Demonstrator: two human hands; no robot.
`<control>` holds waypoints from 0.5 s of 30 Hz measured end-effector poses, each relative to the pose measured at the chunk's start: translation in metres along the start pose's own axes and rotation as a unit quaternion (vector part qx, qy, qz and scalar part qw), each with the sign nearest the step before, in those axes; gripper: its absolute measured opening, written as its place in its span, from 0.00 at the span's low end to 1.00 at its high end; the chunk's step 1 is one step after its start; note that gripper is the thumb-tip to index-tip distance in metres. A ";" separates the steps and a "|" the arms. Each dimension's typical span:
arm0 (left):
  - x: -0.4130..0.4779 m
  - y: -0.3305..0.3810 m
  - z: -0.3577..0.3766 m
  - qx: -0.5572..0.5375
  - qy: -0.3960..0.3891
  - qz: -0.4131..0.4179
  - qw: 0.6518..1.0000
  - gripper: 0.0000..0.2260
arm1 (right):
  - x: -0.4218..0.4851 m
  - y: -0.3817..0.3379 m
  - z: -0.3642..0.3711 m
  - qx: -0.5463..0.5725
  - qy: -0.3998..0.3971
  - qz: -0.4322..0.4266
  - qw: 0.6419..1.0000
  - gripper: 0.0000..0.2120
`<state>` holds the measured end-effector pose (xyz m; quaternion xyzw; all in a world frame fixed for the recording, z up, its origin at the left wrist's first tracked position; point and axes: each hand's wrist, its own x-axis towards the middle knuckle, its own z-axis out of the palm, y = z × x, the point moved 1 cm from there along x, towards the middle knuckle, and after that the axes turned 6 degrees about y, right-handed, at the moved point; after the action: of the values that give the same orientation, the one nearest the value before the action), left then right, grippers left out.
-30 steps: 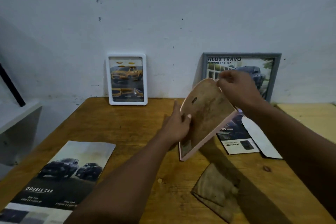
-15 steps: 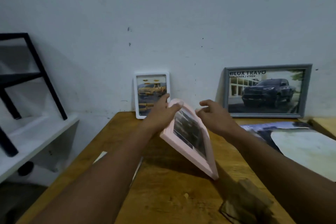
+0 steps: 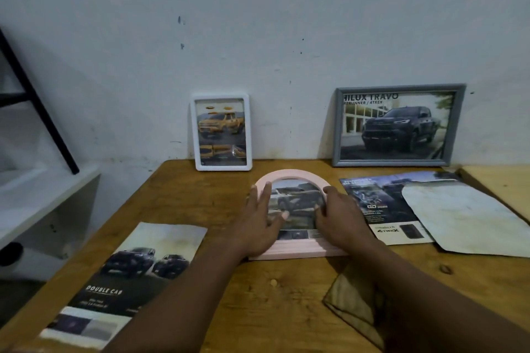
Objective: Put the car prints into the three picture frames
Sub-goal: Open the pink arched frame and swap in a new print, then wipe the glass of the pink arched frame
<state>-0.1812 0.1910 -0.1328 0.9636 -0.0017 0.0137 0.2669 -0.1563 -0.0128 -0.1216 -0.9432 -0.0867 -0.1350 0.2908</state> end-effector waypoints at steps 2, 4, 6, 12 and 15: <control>0.001 0.000 -0.001 0.033 0.000 0.015 0.999 0.36 | 0.001 0.001 -0.003 0.005 -0.020 0.002 1.000 0.21; 0.005 0.000 -0.002 0.068 -0.005 0.022 0.997 0.35 | 0.001 0.000 -0.012 0.016 -0.050 0.012 0.999 0.23; 0.008 0.002 -0.002 0.138 0.008 0.035 0.990 0.35 | -0.004 0.000 -0.021 0.019 -0.070 0.014 0.997 0.26; -0.007 0.014 -0.007 0.135 0.009 0.027 0.990 0.33 | -0.039 0.004 -0.049 -0.006 -0.043 -0.008 0.999 0.24; -0.026 0.023 -0.007 0.126 0.006 0.024 0.992 0.33 | -0.066 0.003 -0.063 -0.013 -0.025 -0.039 0.999 0.20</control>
<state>-0.2074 0.1745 -0.1156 0.9892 -0.0209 0.0260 0.1425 -0.2310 -0.0569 -0.0935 -0.9460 -0.1286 -0.1235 0.2708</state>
